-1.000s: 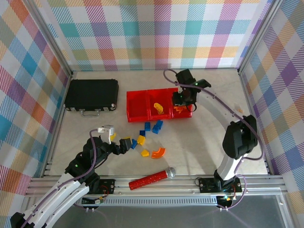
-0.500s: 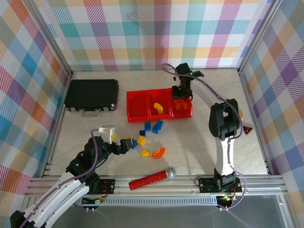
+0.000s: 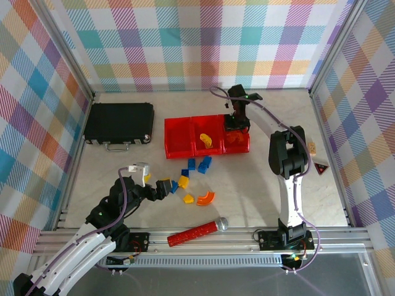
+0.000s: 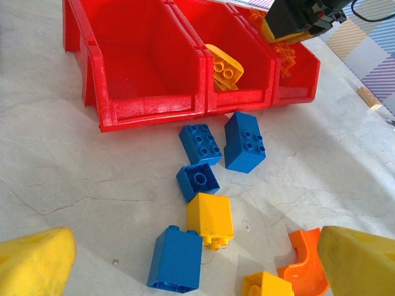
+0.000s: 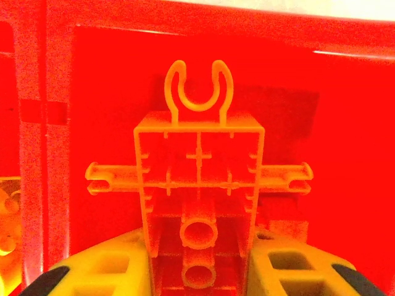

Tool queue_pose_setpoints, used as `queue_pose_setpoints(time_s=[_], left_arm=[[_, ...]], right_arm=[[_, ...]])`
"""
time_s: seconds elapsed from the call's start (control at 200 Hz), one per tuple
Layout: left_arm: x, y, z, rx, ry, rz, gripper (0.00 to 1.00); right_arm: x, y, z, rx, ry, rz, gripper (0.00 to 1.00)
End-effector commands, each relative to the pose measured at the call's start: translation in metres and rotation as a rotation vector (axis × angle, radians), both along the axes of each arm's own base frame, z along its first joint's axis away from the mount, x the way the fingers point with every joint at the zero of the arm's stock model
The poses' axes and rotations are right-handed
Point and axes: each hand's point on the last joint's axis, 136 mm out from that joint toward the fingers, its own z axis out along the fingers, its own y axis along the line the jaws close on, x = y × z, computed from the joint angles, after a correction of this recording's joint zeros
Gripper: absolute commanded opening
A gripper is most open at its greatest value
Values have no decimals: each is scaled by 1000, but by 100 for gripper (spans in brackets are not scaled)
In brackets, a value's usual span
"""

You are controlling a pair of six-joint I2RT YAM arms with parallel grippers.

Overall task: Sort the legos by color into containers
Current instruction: Place the lego in the container.

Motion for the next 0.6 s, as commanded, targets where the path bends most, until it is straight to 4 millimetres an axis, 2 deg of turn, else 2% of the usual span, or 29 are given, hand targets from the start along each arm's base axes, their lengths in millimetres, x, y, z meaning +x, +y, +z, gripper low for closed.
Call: queue_pose_setpoints(time_s=[0.0,0.365,0.49,0.595], left_arm=[[1,-3,10,-19,-25,-4,100],[0,-3,11,-23,-30,-8,100],[0,-3,11,-24,-32,-7,100],[0,-3,12,-26,-33,-7,100]], right_arm=[[4,-3,3,-14,-5,10,32],[-1,-4,20,3,-16,-3,47],[-6,-2,34,30,-23,-9,48],[-18,2,50,64,-31,-13,49]])
